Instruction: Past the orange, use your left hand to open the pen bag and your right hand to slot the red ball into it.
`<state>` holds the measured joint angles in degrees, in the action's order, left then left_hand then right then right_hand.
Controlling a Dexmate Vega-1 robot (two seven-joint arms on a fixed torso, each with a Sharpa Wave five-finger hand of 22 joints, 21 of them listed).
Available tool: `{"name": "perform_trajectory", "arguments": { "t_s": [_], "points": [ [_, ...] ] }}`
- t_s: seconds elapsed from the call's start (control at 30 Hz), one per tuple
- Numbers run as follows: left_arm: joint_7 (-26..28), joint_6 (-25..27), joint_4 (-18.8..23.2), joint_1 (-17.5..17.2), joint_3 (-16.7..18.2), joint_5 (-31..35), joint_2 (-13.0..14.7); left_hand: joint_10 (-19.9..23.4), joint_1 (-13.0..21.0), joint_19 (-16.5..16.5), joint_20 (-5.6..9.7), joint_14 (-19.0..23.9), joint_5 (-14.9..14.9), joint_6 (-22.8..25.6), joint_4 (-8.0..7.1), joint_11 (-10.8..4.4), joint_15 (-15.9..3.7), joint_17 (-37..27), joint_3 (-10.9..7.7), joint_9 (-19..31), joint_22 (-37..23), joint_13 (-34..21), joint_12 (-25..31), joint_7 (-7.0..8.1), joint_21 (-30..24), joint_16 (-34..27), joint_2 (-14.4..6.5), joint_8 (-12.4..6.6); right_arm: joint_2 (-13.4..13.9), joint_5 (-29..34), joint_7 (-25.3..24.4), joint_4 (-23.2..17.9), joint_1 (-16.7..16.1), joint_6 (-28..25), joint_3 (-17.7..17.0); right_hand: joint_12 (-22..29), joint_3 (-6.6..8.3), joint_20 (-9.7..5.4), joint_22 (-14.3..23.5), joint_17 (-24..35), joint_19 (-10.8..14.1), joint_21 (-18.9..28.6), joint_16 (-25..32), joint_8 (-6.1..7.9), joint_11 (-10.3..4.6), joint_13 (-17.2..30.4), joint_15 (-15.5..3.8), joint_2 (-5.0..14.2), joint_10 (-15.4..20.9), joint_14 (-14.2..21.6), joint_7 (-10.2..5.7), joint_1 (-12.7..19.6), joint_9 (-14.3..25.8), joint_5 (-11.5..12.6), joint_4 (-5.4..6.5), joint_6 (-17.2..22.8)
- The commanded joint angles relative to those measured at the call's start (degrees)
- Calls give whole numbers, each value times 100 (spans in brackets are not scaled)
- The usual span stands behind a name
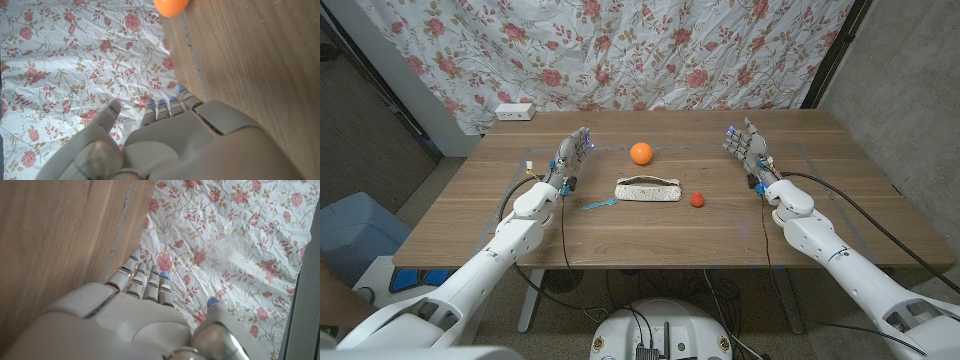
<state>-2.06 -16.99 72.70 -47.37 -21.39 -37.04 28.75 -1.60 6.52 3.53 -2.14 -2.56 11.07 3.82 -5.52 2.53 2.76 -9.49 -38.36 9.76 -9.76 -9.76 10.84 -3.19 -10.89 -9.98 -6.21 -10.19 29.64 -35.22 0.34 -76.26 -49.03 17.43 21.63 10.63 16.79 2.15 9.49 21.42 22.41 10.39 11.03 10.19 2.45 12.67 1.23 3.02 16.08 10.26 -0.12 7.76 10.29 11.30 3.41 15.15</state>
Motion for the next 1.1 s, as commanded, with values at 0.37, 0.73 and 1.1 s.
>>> {"name": "perform_trajectory", "arguments": {
  "t_s": [0.37,0.73,1.1],
  "points": [
    [367,137,224,-48,5,119,8,110,-7,90,19,55,26,76,61,-23,-47,-8,-60,18,-7,-13,32,30,-43,-40,-227,-35,557,1020,-373,-799,-207,74,169,35,41,-67,18,-90,-117,-8,19,57,-17,-33,-25,-34,17,24,-138,120,10,53,-160,33],
    [597,396,550,-95,-45,271,134,131,-9,108,21,76,25,105,105,-43,-52,-6,-76,19,-7,-12,30,34,-43,-34,-235,-40,1038,1394,-451,-1319,-398,-163,97,5,98,-134,10,-182,-270,-31,-12,65,-70,-70,-69,-33,-106,-63,-140,269,5,55,-321,49],
    [715,332,650,-144,-46,340,100,157,-10,112,22,91,23,124,148,-66,-64,-5,-91,19,-7,-12,30,52,-38,-29,-238,-40,1365,2075,-857,-1770,-711,-113,-19,5,151,-139,6,-257,-338,-23,-14,65,-116,-96,-92,-26,-175,-112,-278,406,2,44,-467,37]
  ]
}}
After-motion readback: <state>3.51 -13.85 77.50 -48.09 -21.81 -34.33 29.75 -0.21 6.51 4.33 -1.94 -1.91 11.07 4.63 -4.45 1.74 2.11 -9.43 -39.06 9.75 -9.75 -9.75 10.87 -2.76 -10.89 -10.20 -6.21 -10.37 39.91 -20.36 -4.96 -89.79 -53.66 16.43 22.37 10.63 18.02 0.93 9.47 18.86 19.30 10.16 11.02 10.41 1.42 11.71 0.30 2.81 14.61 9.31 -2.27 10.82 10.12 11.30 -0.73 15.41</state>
